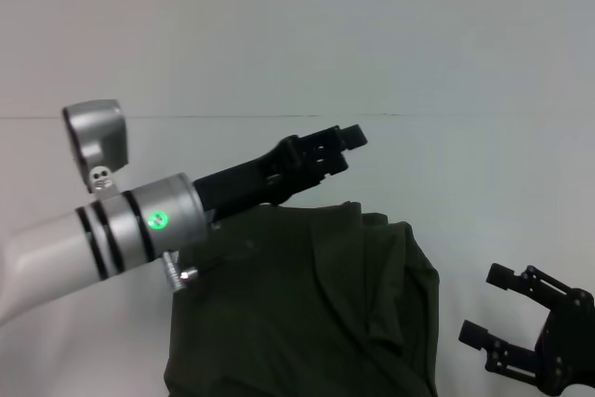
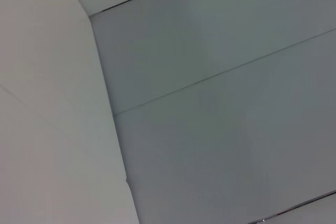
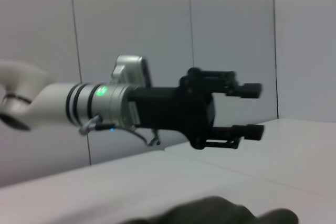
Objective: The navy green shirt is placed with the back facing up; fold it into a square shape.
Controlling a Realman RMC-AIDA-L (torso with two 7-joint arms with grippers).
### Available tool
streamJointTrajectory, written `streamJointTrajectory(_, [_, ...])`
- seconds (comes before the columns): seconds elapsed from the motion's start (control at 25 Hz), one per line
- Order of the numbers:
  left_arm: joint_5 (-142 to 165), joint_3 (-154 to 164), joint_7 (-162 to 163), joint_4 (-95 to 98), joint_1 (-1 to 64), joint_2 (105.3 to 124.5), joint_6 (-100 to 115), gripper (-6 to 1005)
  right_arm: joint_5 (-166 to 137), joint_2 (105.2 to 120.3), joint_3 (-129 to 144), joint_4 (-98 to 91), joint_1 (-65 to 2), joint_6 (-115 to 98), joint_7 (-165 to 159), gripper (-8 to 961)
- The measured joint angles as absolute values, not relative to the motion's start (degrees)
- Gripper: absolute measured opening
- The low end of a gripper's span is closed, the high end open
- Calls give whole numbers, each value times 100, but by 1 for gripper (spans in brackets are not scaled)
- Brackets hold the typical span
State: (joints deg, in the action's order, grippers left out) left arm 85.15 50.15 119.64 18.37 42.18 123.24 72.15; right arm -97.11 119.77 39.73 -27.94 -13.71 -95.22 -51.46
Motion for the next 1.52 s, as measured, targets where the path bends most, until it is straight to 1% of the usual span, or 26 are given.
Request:
streamJointTrajectory(0.04, [8521,5019,11958,1933,4116,12280,7302,471,-9716,11979,3971,-2798,-1413,-9601,-5299,828])
streamJointTrajectory(0.08, [8521,5019,11958,1933,4116,12280,7302,508,-9721,11979,3987,-2820,-1474,-9689,-5460,828])
streamJointTrajectory(0.12, [8527,5024,11942,2033,3986,12228,7400,545,-9734,11981,4028,-2855,-1548,-9766,-5616,827])
streamJointTrajectory(0.16, [8560,5035,11883,2130,3716,12080,7597,581,-9744,11984,4083,-2905,-1633,-9823,-5758,827])
streamJointTrajectory(0.24, [8580,5040,11760,2141,3539,11962,7781,654,-9751,11991,4262,-3079,-1804,-9850,-6017,825])
streamJointTrajectory(0.28, [8580,5040,11760,2141,3539,11962,7781,699,-9755,11991,4381,-3206,-1900,-9831,-6165,825])
streamJointTrajectory(0.32, [8585,5042,11475,2148,3290,11796,8083,744,-9779,11990,4506,-3360,-1994,-9748,-6318,824])
streamJointTrajectory(0.36, [8589,5042,11216,2158,3142,11697,8310,790,-9838,11988,4649,-3564,-2090,-9620,-6522,824])
streamJointTrajectory(0.4, [8589,5042,11216,2158,3142,11697,8310,835,-9913,11986,4768,-3799,-2198,-9453,-6780,823])
streamJointTrajectory(0.44, [8592,5037,11049,2169,3063,11652,8450,880,-10052,11987,4869,-4045,-2317,-9257,-7074,823])
streamJointTrajectory(0.56, [8765,4903,10551,2412,2736,11553,8953,886,-10517,11988,5072,-4671,-2662,-8822,-7976,821])
streamJointTrajectory(0.8, [9693,4368,10206,2971,2354,11564,9495,893,-11808,11980,5382,-5755,-3342,-8456,-9973,818])
streamJointTrajectory(1.16, [10113,4294,9723,2990,2287,11589,9697,895,-13454,12002,6565,-6755,-4014,-8347,-12359,813])
streamJointTrajectory(1.36, [10300,4053,9424,3085,2255,11543,9972,894,-14385,12031,6915,-7179,-4358,-8618,-13807,810])
streamJointTrajectory(1.4, [10375,3948,9290,3131,2237,11531,10083,893,-14646,12045,6949,-7183,-4572,-8830,-14264,809])
streamJointTrajectory(1.52, [10667,3615,8842,3351,2148,11511,10340,892,-14875,12066,6956,-7171,-4757,-9003,-14634,808])
